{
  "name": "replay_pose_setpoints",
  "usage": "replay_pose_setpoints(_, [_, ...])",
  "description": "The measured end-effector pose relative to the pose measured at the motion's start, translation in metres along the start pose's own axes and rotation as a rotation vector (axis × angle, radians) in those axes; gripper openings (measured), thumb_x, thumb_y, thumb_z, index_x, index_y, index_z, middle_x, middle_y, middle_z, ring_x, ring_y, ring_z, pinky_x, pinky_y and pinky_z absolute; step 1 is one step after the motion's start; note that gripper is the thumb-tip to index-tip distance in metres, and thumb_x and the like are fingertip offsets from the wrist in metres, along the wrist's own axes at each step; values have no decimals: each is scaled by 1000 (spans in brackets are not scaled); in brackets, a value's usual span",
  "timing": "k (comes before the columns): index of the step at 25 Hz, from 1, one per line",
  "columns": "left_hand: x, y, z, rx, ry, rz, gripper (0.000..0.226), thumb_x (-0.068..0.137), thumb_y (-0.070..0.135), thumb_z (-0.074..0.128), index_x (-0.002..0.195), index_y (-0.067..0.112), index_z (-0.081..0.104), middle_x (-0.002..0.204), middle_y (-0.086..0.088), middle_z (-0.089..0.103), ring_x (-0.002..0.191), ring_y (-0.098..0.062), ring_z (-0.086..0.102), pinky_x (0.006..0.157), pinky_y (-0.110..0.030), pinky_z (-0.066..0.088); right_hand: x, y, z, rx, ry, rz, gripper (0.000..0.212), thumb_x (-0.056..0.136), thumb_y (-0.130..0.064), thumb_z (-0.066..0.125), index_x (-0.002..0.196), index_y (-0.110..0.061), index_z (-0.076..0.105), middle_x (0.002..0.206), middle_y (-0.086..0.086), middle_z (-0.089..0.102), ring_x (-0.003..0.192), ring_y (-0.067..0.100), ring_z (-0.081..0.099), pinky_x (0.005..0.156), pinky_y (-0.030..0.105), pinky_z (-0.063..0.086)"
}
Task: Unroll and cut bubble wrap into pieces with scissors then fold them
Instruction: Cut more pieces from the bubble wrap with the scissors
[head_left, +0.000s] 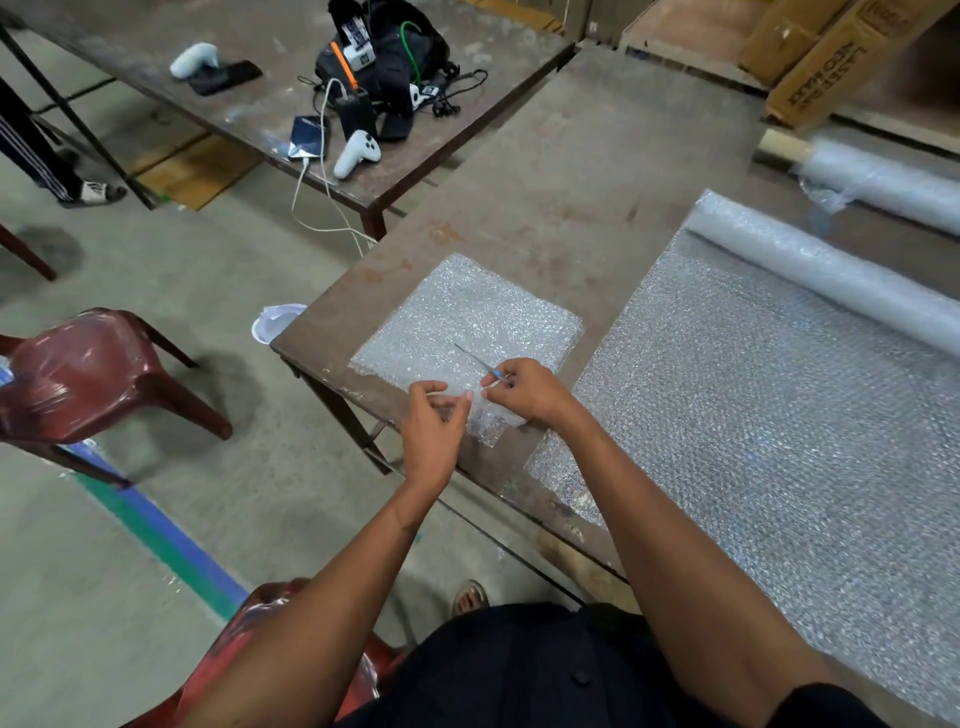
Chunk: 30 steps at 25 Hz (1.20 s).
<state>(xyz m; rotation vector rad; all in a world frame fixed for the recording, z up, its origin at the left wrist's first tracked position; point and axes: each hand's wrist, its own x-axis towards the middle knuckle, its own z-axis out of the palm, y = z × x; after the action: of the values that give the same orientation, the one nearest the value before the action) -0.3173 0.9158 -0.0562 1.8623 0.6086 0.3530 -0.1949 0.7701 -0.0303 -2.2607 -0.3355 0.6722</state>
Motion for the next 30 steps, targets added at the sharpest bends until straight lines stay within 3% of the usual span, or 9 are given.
replay_pose_setpoints(4, [11, 2, 7, -159, -114, -304, 56, 85, 42, 89, 116, 9, 57, 84, -5, 80, 66, -20, 76, 56, -31, 58, 1, 1, -2, -3, -32, -20, 8, 90, -29, 79, 98, -28, 80, 84, 0, 78, 73, 17, 69, 71, 36, 53])
replay_pose_setpoints(6, [14, 4, 8, -337, -140, -402, 50, 87, 34, 88, 115, 1, 64, 87, -10, 81, 70, -28, 78, 48, -29, 56, 3, 4, -2, 15, -48, -20, 11, 92, -35, 81, 92, -24, 81, 71, -3, 73, 63, 13, 61, 63, 31, 48])
replay_pose_setpoints(8, [13, 6, 8, -456, -179, -475, 42, 89, 32, 87, 111, 0, 72, 93, -13, 81, 80, -32, 80, 53, -28, 60, 2, 5, -2, 30, -65, -15, 21, 92, -39, 82, 91, -18, 81, 61, -4, 65, 53, 10, 51, 56, 26, 39])
replay_pose_setpoints(14, [9, 4, 11, -550, -155, -551, 16, 96, 14, 79, 99, -1, 72, 95, -20, 77, 74, -30, 78, 59, -30, 65, 4, 13, 2, 102, -79, 53, 20, 91, -35, 84, 95, -16, 84, 82, 13, 78, 67, 18, 58, 66, 32, 44])
replay_pose_setpoints(18, [10, 5, 13, -449, -96, -537, 13, 100, 7, 69, 107, -1, 64, 97, -26, 76, 65, -30, 76, 55, -34, 64, 5, 8, -6, 71, 1, 98, 33, 97, -33, 77, 92, 0, 75, 66, 3, 58, 51, 12, 45, 56, 30, 35])
replay_pose_setpoints(23, [-6, 7, 10, 276, -108, -22, 37, 94, 15, 63, 121, 22, 40, 76, -5, 66, 62, -22, 62, 55, -43, 47, -1, -11, -11, -36, 188, 14, 25, 100, -46, 65, 97, -22, 73, 88, -6, 74, 85, 20, 70, 78, 41, 58])
replay_pose_setpoints(26, [-7, 10, 11, 620, -83, 191, 38, 95, 20, 63, 131, 27, 54, 97, 0, 54, 81, -20, 55, 64, -38, 44, -6, -23, -18, -73, 227, -60, 25, 97, -46, 71, 111, -25, 77, 96, -8, 75, 90, 14, 67, 74, 32, 49])
replay_pose_setpoints(28, [-1, 8, 15, 774, -18, 395, 21, 97, 29, 67, 117, 23, 70, 104, -1, 51, 92, -21, 52, 77, -37, 44, -7, -27, -21, -135, 227, -87, 25, 96, -46, 73, 110, -26, 79, 99, -7, 77, 89, 13, 65, 73, 30, 45])
replay_pose_setpoints(30, [8, 3, 20, 803, -109, 495, 20, 99, 38, 68, 111, 22, 74, 118, -1, 56, 106, -23, 54, 88, -38, 45, -8, -31, -25, -168, 263, -112, 23, 97, -46, 72, 104, -25, 80, 95, -6, 77, 87, 15, 67, 70, 31, 47])
